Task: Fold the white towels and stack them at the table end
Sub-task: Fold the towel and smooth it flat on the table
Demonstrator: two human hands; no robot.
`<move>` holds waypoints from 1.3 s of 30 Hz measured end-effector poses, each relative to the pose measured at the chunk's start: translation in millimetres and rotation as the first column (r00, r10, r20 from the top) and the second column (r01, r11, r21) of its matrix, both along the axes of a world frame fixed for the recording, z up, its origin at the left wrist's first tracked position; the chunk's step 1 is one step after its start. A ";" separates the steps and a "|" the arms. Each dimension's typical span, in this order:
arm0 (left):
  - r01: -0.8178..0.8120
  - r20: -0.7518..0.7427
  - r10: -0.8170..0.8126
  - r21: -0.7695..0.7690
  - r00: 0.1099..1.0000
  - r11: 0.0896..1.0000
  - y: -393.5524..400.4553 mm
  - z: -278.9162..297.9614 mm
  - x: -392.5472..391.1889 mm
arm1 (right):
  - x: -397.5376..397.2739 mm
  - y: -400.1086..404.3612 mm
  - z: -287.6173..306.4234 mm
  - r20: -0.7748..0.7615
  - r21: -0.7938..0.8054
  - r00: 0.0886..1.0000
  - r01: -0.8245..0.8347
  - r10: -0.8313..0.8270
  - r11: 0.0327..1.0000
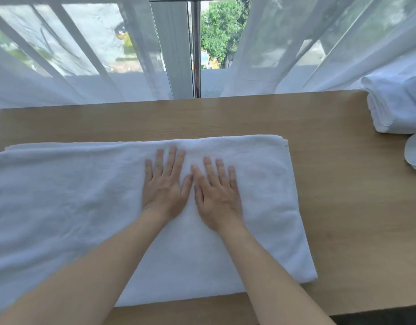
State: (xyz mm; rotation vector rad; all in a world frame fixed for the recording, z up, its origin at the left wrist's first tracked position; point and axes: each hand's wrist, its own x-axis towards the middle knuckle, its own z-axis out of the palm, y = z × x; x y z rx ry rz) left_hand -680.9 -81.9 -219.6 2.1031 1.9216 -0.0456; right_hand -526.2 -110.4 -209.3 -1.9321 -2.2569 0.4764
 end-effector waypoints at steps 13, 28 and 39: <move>0.052 -0.041 -0.049 0.078 0.998 0.996 10.6 -4.5 0.5 | 78.5 78.2 -5.0 0.194 -0.045 0.860 0.488 -0.471 0.872; 0.045 0.000 -0.045 0.129 0.999 0.991 10.6 -7.5 -2.4 | 106.7 77.4 -16.8 0.186 -0.090 0.850 0.514 -0.493 0.853; 0.200 0.064 -0.200 0.020 0.978 0.980 -21.3 15.7 3.7 | 41.3 -30.7 -10.3 0.107 -0.067 0.961 0.263 -0.256 0.962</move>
